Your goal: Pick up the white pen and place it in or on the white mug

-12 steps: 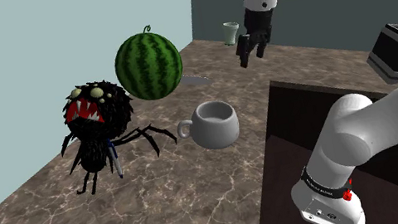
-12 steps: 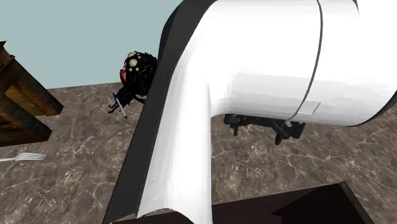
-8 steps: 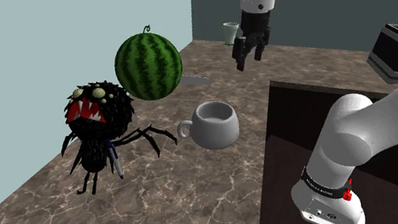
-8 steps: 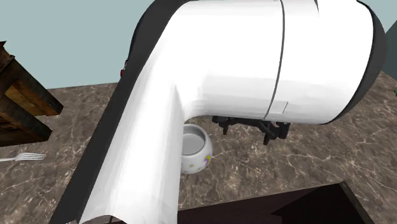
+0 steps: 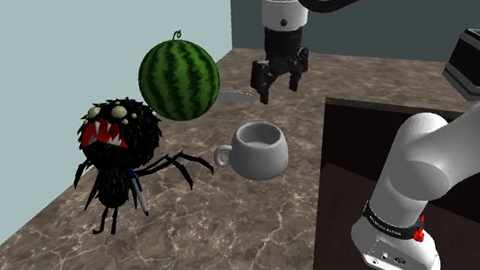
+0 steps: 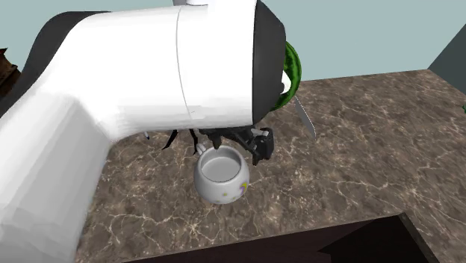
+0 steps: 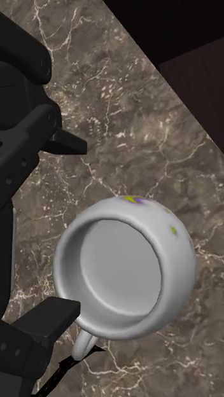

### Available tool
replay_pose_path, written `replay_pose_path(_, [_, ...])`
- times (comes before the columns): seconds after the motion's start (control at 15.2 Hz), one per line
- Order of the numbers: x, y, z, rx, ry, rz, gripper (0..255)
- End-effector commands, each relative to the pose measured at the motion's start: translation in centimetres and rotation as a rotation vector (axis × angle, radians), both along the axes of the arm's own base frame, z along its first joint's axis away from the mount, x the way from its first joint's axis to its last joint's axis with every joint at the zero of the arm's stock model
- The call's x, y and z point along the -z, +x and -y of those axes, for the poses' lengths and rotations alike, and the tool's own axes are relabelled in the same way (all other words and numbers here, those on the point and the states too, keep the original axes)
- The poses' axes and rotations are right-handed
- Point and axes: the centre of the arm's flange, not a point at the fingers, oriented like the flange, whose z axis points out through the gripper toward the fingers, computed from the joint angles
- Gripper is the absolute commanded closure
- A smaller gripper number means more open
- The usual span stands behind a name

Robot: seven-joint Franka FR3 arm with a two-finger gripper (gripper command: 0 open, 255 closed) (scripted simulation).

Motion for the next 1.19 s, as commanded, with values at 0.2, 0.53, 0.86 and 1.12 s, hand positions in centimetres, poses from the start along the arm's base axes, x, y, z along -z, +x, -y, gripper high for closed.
replay_pose_path(0.2, [0.7,0.9,-6.4,0.1,0.006,0.004,0])
replay_pose_path(0.53, [1.3,2.4,-12.8,0.195,0.01,0.009,0])
replay_pose_path(0.86, [1.8,4.5,-19.0,0.29,0.015,0.013,0])
replay_pose_path(1.12, [2.2,6.7,-23.8,0.366,0.018,0.017,0])
